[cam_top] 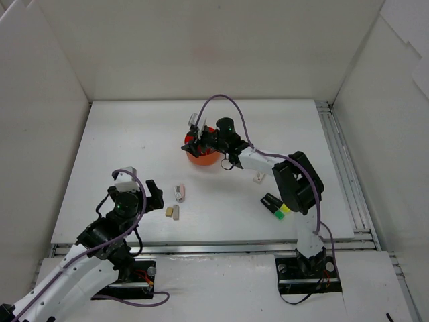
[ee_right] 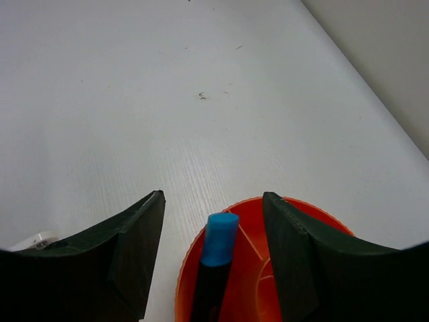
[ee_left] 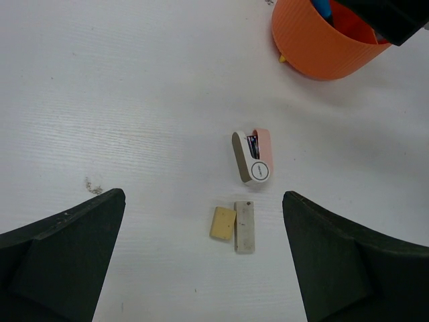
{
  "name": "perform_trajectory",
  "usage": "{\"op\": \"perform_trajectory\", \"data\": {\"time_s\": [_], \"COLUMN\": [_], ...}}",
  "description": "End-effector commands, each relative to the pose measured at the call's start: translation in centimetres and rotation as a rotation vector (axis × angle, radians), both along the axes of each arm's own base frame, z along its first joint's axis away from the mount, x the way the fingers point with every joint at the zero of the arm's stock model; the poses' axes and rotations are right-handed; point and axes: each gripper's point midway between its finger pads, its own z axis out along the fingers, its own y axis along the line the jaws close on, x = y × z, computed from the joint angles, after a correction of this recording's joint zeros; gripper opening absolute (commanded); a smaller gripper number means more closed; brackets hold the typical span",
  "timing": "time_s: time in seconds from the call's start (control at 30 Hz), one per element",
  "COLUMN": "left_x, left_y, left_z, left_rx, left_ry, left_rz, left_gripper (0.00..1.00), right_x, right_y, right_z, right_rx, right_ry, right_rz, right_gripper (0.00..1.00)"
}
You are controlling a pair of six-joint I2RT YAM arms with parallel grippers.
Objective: Sort the stationery into containers
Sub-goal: Place the stationery in the storage box.
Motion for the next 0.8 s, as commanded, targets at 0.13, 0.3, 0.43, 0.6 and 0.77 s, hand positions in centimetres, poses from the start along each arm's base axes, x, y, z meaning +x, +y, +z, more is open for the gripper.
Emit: {"op": "perform_trajectory", "data": {"time_s": [0.13, 0.3, 0.43, 0.6, 0.77], "left_x": [0.4, 0.4, 0.5, 0.7, 0.7], "left_y": [0.2, 0.0, -0.5, -1.3, -3.0], "left_z": [3.7, 4.6, 5.1, 4.8, 4.5], "left_rx": [-0.036, -0.054, -0.066, -0.067, -0.093], "left_ry": [-0.079, -0.107, -0.115, -0.100, -0.112], "left_rz": [0.024, 0.006, -0.010, -0.048, -0.126], "left_gripper": [1.00, 0.99, 1.00, 0.99, 0.99], "right_x": [-1.5, -3.0, -3.5, -5.0, -8.9], "right_y": [-0.9, -2.5, -5.6, -14.4, -25.2], "right_z": [10.6, 14.9, 15.8, 11.9, 3.8], "right_rx": [0.168, 0.250, 0.329, 0.441, 0.153], "right_ry": [-0.128, -0.097, 0.007, 0.262, 0.530], "right_rz": [0.016, -0.070, -0.270, -0.694, -1.270], "right_gripper": [0.65, 0.84, 0.98, 0.98, 0.98]}}
